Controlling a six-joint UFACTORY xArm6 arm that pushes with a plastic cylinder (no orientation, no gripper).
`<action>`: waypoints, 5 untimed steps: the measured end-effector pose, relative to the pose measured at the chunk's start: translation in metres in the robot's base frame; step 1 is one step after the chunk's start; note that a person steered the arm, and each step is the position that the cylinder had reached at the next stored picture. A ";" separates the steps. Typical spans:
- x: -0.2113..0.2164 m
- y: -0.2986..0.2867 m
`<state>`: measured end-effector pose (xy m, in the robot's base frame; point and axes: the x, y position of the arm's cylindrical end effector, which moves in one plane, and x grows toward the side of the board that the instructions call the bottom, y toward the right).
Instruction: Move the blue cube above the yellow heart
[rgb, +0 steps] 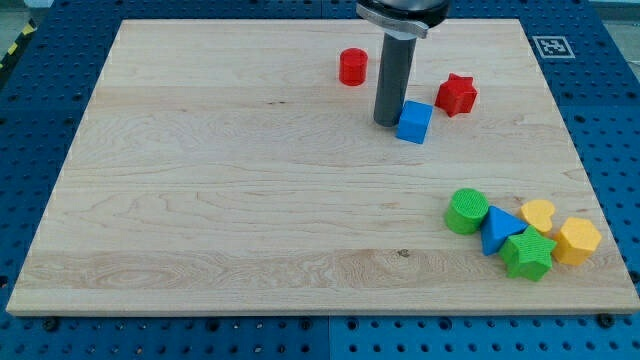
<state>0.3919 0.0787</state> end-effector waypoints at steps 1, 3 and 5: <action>-0.004 0.001; 0.006 0.046; 0.074 0.113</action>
